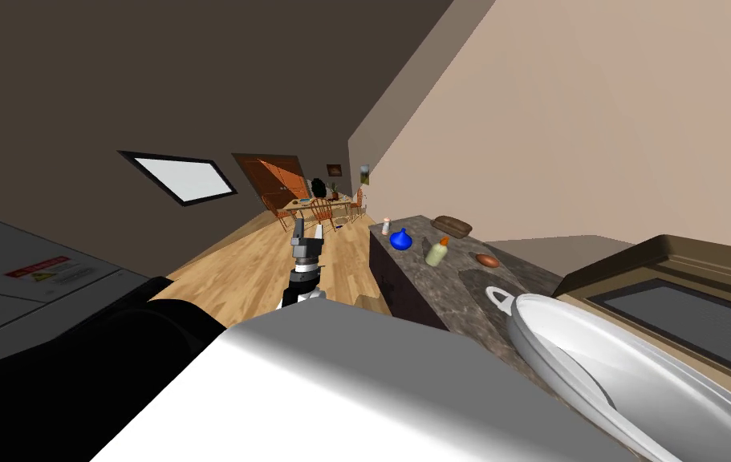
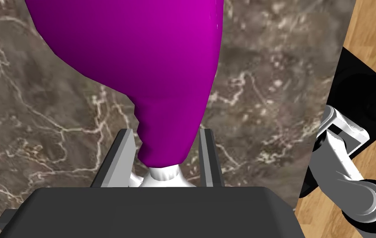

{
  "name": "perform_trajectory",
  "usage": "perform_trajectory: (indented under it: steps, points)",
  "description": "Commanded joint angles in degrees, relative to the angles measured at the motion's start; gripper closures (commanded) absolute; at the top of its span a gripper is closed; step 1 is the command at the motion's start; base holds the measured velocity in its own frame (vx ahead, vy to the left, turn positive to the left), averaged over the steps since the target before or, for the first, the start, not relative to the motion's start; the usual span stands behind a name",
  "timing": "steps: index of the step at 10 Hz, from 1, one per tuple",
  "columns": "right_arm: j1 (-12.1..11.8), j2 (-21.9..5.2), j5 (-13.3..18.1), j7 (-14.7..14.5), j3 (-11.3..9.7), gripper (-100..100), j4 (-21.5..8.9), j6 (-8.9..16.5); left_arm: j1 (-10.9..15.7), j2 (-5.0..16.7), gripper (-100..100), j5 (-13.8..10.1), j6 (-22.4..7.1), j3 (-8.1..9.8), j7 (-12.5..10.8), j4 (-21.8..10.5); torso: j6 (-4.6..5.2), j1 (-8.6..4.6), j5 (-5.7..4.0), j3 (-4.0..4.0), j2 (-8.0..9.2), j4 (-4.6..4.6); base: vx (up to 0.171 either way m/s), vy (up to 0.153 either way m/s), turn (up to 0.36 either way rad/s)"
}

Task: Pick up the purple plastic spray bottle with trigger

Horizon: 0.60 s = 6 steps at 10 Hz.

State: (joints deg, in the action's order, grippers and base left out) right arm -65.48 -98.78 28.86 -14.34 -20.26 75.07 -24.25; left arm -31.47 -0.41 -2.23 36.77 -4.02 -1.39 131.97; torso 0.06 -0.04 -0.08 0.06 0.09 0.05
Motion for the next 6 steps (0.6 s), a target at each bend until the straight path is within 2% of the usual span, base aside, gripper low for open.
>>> perform_trajectory:
  steps: [1,2,6]
  points:
    - [0.0,0.0,0.0,0.0,0.0,0,0.0,0.0,0.0,0.0,0,0.0,0.0,0.00,0.0,0.0,0.00,0.00,0.00,0.00,0.00,0.00,0.000,0.000,0.000]
    - [-0.9,-1.6,-0.8,-0.7,1.2,100,0.2,-0.5,0.0,0.0,0,0.0,0.0,0.00,0.0,0.0,0.00,0.00,0.00,0.00,0.00,0.00,0.021,0.010,-0.202]
    - [-1.1,-6.1,-1.7,-1.4,3.4,100,-0.3,-3.2,0.0,0.0,0,0.0,0.0,0.00,0.0,0.0,0.02,0.20,0.08,-0.08,-0.14,-0.03,0.039,0.033,-0.200]
